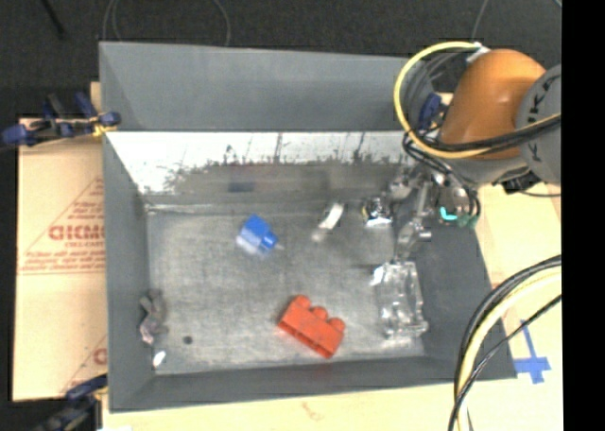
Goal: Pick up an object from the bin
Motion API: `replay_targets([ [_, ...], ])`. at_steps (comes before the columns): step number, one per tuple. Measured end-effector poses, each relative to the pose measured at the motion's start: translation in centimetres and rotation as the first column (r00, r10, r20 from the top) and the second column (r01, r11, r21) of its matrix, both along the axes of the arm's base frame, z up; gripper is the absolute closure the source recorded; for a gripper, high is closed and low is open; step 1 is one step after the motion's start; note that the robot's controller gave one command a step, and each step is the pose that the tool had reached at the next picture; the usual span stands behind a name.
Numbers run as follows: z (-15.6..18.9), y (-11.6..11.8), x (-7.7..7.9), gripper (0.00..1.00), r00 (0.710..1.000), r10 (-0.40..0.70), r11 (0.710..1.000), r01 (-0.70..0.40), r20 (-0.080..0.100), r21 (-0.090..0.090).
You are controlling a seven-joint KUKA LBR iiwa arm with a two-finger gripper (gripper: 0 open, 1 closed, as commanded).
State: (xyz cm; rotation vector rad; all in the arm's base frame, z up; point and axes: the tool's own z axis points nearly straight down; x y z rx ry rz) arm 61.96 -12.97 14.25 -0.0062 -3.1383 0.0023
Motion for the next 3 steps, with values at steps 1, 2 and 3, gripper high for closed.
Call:
replay_targets([
  [1, -6.7, -1.9, -5.2, 0.00, 0.984, 0.180, 0.984, -0.180, 0.016, -0.001],
  [2, -6.5, 7.1, -9.1, 0.00, 0.991, 0.130, 0.991, -0.130, 0.029, -0.007],
  [3, -6.3, 6.9, -8.9, 1.00, 0.991, 0.131, 0.991, -0.131, 0.033, -0.008],
])
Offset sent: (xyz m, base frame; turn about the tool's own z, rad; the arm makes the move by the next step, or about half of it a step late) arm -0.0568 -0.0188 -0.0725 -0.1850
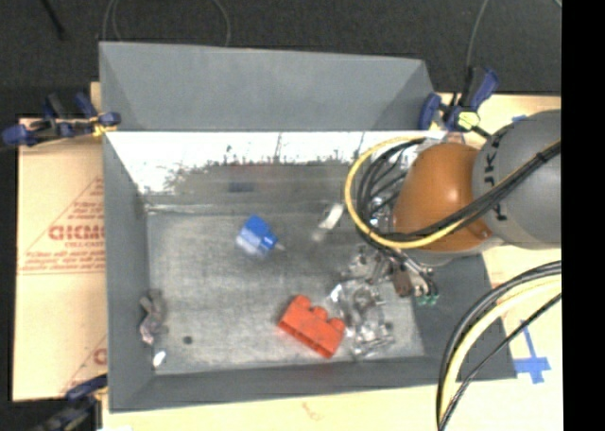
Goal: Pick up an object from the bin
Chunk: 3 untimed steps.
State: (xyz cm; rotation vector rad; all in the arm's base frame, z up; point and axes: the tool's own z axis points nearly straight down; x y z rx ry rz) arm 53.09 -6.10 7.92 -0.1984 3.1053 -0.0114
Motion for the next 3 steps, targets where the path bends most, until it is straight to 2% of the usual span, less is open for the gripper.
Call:
replay_targets([
  [1, 15.5, 0.5, 0.0, 1.00, 0.997, 0.071, 0.997, -0.071, -0.019, 0.002],
  [2, 15.0, 0.5, -0.1, 0.00, 0.997, 0.071, 0.997, -0.071, -0.027, 0.003],
  [3, -0.3, 0.9, 0.0, 0.00, 0.993, 0.115, 0.993, -0.115, -0.021, 0.005],
])
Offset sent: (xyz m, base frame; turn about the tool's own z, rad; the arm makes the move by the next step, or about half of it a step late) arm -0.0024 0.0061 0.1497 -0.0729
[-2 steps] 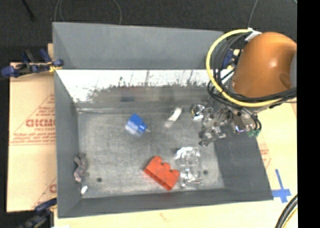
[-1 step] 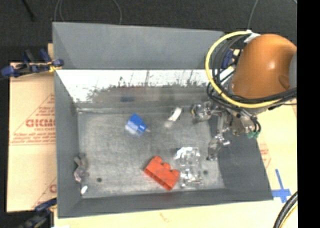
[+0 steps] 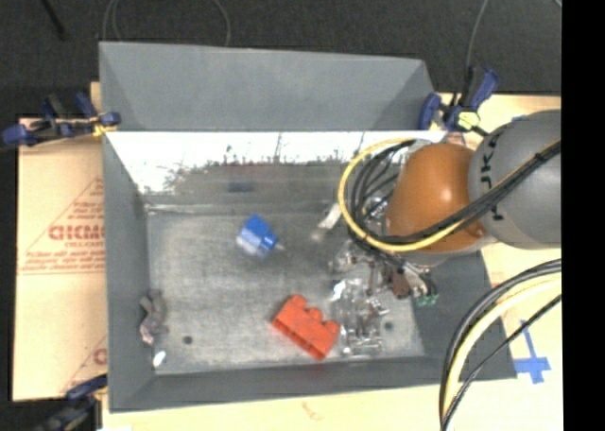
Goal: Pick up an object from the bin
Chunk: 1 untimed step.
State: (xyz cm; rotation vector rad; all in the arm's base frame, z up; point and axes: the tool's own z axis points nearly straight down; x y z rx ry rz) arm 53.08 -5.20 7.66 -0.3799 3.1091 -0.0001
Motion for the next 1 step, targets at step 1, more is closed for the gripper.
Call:
replay_targets([
  [1, 0.48, -0.11, 0.27, 1.00, 1.000, 0.003, 1.000, -0.003, 0.008, -0.003],
])
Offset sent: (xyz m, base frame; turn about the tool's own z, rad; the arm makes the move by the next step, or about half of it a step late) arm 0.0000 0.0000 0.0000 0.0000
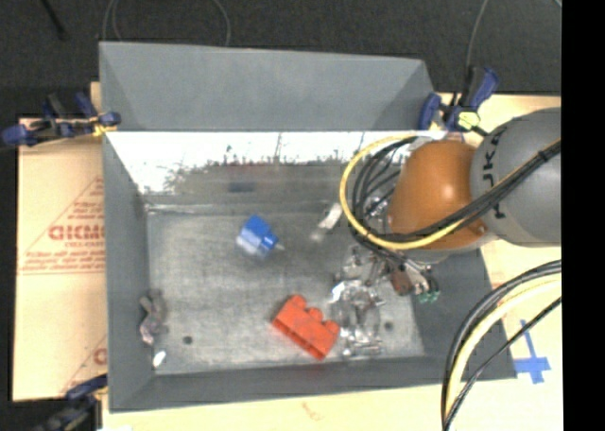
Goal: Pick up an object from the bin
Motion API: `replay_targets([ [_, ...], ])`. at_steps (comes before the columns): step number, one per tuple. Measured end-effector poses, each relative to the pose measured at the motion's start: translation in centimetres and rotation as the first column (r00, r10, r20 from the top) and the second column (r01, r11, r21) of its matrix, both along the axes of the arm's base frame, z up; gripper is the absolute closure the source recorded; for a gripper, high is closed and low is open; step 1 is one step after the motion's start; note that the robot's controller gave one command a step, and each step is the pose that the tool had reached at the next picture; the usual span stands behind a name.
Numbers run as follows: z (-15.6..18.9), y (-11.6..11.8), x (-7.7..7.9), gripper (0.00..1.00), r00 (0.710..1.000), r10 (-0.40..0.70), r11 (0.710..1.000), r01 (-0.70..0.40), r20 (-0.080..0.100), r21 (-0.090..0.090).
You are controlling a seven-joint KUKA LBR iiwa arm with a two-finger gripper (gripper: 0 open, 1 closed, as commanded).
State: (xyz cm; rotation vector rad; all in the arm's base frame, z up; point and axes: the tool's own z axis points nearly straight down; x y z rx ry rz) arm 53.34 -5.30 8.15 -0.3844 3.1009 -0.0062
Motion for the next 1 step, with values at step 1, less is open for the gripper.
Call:
replay_targets([
  [1, 15.44, -3.15, -0.30, 1.00, 0.985, 0.170, 0.985, -0.170, -0.007, -0.003],
])
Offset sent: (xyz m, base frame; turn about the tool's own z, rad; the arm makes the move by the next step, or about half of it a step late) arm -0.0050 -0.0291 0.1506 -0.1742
